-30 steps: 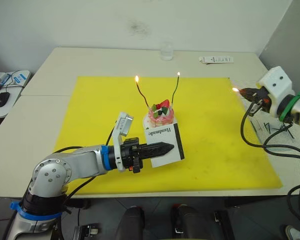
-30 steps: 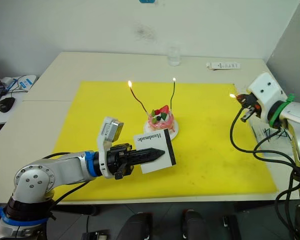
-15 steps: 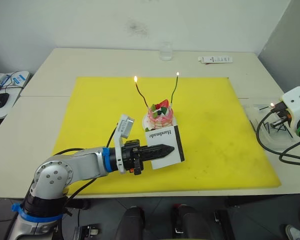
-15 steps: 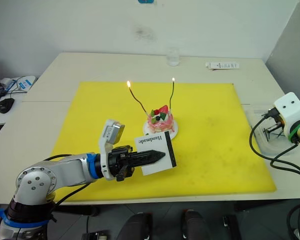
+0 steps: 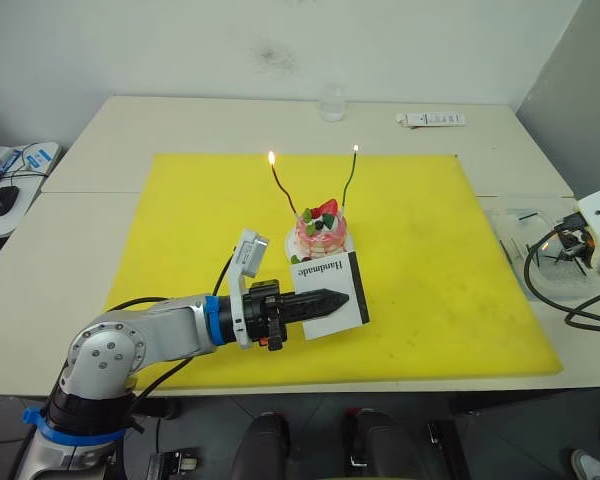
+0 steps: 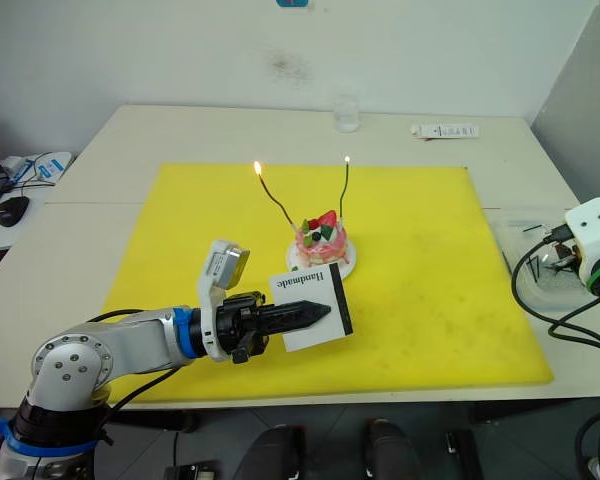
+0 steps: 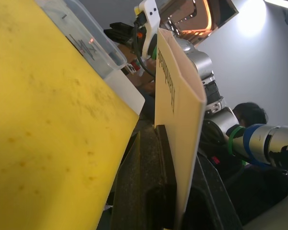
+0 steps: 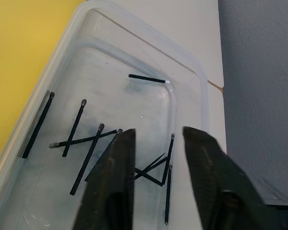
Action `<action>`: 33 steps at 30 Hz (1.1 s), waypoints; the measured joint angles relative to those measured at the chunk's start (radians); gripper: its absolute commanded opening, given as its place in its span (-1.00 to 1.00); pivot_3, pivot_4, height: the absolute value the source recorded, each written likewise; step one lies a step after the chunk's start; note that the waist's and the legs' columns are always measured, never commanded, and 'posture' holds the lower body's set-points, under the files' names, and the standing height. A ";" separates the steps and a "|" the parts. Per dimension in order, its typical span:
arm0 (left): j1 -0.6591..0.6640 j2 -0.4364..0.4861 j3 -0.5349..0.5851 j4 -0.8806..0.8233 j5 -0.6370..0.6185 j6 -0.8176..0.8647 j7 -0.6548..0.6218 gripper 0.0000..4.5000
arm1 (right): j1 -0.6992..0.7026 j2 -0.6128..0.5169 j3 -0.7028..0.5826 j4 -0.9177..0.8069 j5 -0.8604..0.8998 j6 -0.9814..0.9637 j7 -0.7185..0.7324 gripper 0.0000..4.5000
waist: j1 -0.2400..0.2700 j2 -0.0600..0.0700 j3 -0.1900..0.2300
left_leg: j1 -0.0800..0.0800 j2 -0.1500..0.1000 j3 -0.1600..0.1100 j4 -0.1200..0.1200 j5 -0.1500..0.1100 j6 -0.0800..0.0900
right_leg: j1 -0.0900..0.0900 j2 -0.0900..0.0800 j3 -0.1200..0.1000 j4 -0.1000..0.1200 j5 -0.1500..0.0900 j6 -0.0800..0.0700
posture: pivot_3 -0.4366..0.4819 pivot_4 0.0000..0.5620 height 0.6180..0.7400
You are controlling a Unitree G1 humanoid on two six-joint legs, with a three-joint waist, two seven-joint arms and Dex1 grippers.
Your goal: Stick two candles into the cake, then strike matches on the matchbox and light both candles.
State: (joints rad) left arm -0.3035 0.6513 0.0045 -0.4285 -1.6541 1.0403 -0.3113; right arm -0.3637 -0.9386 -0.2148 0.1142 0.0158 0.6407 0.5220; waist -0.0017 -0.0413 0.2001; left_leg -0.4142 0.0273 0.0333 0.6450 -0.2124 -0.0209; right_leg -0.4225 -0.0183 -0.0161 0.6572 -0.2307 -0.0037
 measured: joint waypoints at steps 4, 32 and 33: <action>0.000 0.000 0.000 0.000 -0.007 0.000 0.005 -1.00 | -0.003 0.000 0.000 0.000 0.001 -0.002 -0.001 0.70 | 0.000 0.000 0.000 | 0.000 0.000 0.000 0.000 0.000 0.000 | 0.000 0.000 0.000 0.000 0.000 0.000 | -0.05 -0.47 1.00; 0.031 0.039 0.000 0.008 -0.016 0.021 0.033 -1.00 | -0.123 -0.030 0.165 -0.476 0.439 0.144 0.559 0.99 | 0.002 0.000 0.000 | 0.000 0.001 -0.001 0.000 0.000 0.000 | 0.000 0.000 -0.001 0.000 0.000 0.001 | -0.05 -0.47 1.00; 0.039 0.041 0.000 0.011 -0.014 0.022 0.041 -1.00 | -0.110 -0.042 0.165 -0.500 0.449 0.129 0.585 0.99 | 0.002 0.000 0.000 | 0.000 0.001 -0.001 0.000 0.000 0.000 | 0.000 0.000 -0.001 0.000 0.000 0.001 | -0.05 -0.47 1.00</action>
State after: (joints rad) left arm -0.2644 0.6928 0.0045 -0.4180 -1.6684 1.0622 -0.2698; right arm -0.4733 -0.9804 -0.0497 -0.3857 0.4649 0.7695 1.1070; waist 0.0004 -0.0408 0.1999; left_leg -0.4141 0.0286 0.0320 0.6452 -0.2124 -0.0209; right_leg -0.4221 -0.0184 -0.0175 0.6571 -0.2303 -0.0030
